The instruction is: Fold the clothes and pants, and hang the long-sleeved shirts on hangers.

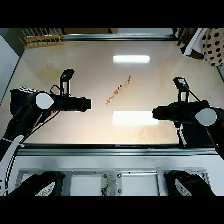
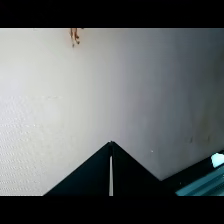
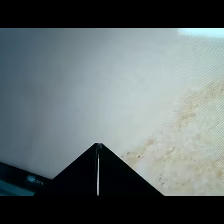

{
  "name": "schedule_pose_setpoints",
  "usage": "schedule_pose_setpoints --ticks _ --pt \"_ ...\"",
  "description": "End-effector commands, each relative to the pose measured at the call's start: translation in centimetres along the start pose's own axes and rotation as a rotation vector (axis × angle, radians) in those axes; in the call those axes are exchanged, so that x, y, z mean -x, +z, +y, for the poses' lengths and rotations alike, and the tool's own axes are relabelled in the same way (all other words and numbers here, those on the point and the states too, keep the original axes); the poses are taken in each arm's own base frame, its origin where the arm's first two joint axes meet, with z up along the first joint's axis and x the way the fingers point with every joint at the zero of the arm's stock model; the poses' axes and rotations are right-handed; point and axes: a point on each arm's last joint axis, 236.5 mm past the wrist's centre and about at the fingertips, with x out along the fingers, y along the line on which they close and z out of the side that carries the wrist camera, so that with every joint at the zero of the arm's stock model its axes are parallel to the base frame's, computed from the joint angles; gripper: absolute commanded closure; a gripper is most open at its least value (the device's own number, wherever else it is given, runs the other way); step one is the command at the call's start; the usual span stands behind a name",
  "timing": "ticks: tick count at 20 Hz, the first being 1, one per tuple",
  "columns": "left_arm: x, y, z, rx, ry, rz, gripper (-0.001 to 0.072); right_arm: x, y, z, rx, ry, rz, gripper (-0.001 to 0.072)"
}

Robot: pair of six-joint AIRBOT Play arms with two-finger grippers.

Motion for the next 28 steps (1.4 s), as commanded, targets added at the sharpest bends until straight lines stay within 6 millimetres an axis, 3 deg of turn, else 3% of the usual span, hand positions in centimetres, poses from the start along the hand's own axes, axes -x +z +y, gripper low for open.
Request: schedule_pose_setpoints --ticks 1,6,12,13,14,15,18,20,22,24,26,28 --pt "-0.1 0.0 0.0 0.001 0.001 0.000 0.0703 -0.1 -0.1 0.0 -0.001 0.000 0.003 0.0682" --pt "-1.3 -0.6 0.7 0.014 0.009 0.034 0.0703 -0.3 -0.2 -0.1 -0.004 -0.001 0.007 0.0682" --pt "-4.2 -1.0 2.7 0.032 0.045 0.082 0.0702 -0.3 -0.2 -0.1 -0.004 -0.001 0.007 0.0683" --pt "-3.7 -0.1 4.2 -0.002 0.092 0.076 0.0701 -0.3 -0.2 -0.1 -0.004 -0.001 0.007 0.0682" --pt "-2.6 1.2 6.3 -0.037 0.160 0.068 0.0513 -0.3 -0.2 -0.1 -0.003 -0.001 0.007 0.0682" --pt "-0.8 2.8 9.0 -0.072 0.253 0.053 0.0007 -0.3 -0.2 -0.1 -0.004 -0.001 0.007 0.0682" --pt "5.4 6.4 18.0 -0.109 0.537 -0.008 -0.0004 -0.3 -0.2 -0.1 -0.004 -0.001 0.007 0.0682" --pt "7.5 6.0 23.7 -0.047 0.648 0.013 -0.0003 -0.3 -0.2 -0.1 -0.004 -0.001 0.007 0.0682" --pt "7.3 3.8 28.5 0.064 0.677 0.073 -0.0003 -0.3 -0.2 -0.1 -0.004 -0.001 0.007 0.0682" --pt "6.1 1.0 32.1 0.149 0.685 0.161 -0.0003 -0.3 -0.2 -0.1 -0.004 -0.001 0.007 0.0682" --pt "4.4 -2.1 34.0 0.207 0.672 0.267 -0.0002 -0.3 -0.2 -0.1 -0.004 -0.001 0.007 0.0682" --pt "3.0 -4.1 34.4 0.229 0.656 0.348 -0.0002 -0.3 -0.2 -0.1 -0.004 -0.001 0.007 0.0682"
